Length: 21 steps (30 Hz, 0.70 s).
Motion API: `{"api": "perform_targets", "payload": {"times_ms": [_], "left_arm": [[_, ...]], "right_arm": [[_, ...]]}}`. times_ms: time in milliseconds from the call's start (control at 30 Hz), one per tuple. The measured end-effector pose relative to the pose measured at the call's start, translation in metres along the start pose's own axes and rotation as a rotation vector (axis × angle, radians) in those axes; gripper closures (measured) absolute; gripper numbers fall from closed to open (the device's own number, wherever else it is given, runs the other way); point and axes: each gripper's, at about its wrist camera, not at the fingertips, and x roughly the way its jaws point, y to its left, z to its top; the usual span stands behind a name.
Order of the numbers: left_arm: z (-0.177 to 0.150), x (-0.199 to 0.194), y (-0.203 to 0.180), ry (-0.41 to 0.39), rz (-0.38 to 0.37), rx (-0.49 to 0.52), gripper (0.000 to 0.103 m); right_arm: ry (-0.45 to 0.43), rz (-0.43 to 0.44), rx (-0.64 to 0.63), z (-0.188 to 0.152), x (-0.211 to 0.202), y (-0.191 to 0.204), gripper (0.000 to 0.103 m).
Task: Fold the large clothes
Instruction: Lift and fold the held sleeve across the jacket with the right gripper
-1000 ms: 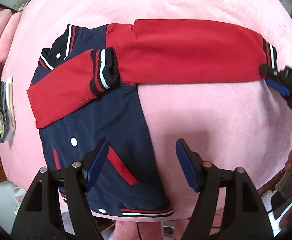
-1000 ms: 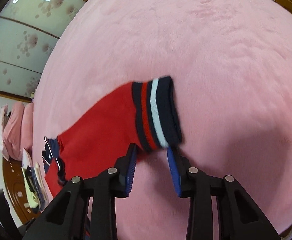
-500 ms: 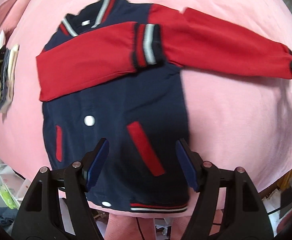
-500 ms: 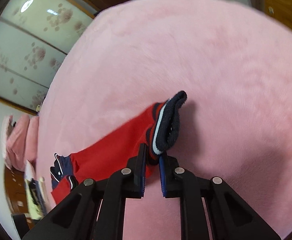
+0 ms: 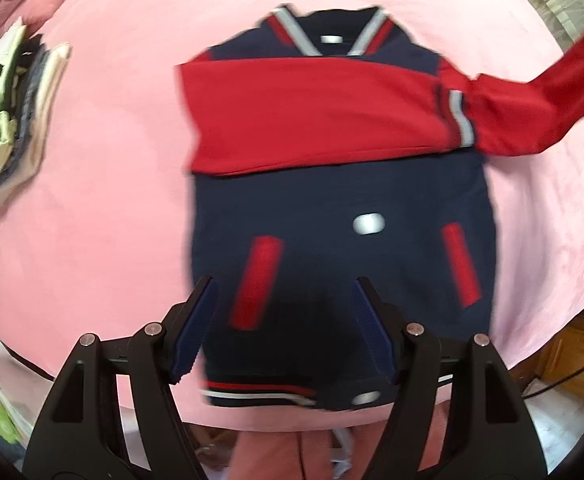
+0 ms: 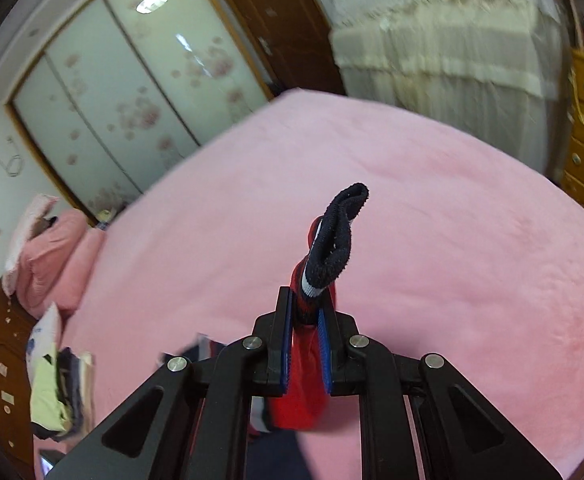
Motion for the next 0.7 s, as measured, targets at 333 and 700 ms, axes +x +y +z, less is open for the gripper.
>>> {"api": "perform_targets", "payload": {"times_ms": [333, 700], "left_arm": [[-0.015, 0.007, 0.125, -0.016, 0.011, -0.148, 0.036], [-0.016, 0.028, 0.170, 0.025, -0.015, -0.215, 0.036]], "right_arm": [[0.067, 0.082, -0.319, -0.089, 0.064, 0.189, 0.091], [0.377, 0.055, -0.665, -0.212, 0.182, 0.290, 0.083]]}}
